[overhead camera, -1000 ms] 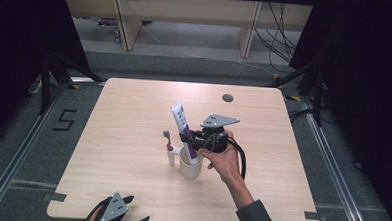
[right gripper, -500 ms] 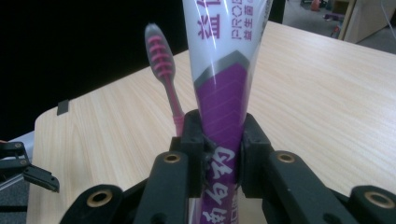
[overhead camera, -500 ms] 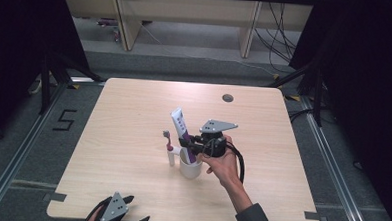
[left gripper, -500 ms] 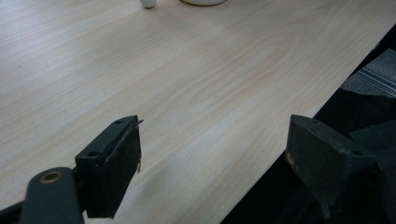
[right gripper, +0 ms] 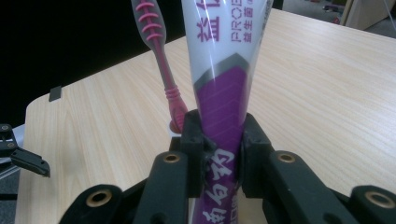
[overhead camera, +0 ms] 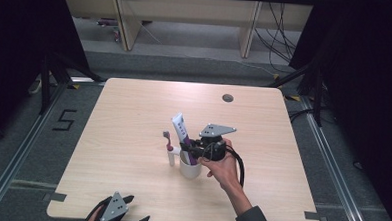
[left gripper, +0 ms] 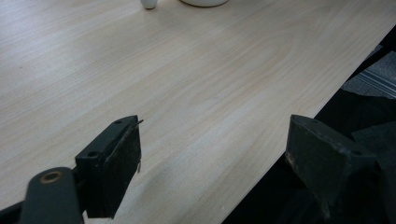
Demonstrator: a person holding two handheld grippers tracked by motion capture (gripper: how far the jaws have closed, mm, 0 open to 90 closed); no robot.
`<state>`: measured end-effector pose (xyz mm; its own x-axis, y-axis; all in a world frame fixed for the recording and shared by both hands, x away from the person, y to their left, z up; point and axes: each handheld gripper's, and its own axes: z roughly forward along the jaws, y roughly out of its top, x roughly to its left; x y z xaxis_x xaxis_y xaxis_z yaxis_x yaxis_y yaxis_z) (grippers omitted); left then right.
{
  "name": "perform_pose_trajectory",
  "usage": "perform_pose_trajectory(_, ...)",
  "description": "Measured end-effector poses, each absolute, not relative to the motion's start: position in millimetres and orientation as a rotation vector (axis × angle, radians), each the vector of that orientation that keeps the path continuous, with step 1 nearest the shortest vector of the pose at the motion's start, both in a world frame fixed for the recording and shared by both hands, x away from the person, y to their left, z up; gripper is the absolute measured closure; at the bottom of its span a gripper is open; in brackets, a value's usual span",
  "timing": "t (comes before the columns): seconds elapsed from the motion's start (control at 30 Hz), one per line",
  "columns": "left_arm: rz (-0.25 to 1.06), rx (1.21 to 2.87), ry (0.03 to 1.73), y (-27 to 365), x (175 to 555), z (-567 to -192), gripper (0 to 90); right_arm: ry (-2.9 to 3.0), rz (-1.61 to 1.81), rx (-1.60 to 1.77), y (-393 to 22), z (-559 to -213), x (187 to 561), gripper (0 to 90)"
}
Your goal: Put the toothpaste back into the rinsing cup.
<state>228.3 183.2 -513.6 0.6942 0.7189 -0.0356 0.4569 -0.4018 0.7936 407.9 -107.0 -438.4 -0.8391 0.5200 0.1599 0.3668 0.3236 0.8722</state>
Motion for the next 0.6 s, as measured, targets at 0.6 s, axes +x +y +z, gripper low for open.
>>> perform_pose_trajectory(0.6, 0.403, 2.077, 0.893, 183.6, 228.6, -513.3, 17.8, 2.452, 1.473, 0.82, -110.1, -448.2, 403.9, 75.8)
